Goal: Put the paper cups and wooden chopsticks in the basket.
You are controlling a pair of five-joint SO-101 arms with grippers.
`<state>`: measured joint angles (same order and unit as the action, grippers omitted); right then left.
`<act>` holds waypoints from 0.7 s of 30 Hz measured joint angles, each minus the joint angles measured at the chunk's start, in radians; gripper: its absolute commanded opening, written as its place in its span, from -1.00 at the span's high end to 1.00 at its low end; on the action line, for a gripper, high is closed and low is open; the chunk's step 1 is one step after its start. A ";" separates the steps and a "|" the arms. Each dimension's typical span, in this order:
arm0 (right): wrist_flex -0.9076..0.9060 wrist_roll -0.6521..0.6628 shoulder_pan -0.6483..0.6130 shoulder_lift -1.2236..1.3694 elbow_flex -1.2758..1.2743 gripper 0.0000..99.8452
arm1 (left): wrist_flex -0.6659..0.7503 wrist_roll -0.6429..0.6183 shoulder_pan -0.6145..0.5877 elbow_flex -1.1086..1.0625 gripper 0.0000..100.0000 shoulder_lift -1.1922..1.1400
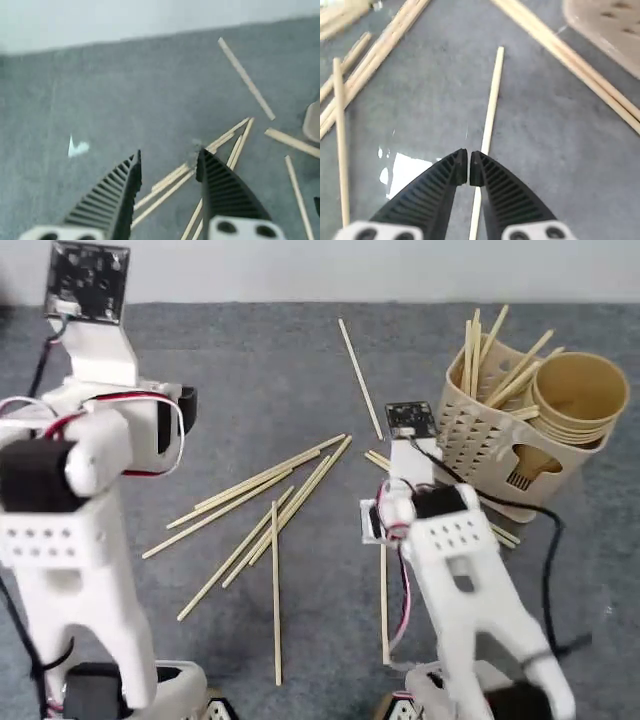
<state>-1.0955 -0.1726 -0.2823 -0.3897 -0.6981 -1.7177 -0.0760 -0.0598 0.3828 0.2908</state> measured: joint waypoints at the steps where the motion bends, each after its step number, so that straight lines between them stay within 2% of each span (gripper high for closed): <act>1: 0.017 0.000 0.000 0.046 0.015 0.92 | 0.012 0.000 -0.020 -0.035 0.65 0.000; 8: 0.060 0.000 -0.009 0.327 0.155 0.91 | 0.069 0.041 -0.097 -0.184 0.65 0.000; 12: 0.061 0.000 -0.009 0.448 0.238 0.74 | 0.083 0.074 -0.106 -0.249 0.65 0.000; 15: 0.061 0.000 0.008 0.486 0.276 0.65 | 0.115 0.092 -0.106 -0.308 0.65 0.000; 21: 0.061 0.000 0.021 0.500 0.293 0.65 | 0.218 0.101 -0.107 -0.470 0.65 0.000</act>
<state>-1.0342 -0.1726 -0.2608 0.1105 -0.4051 -1.4998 0.0253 -0.1672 -0.0867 0.2908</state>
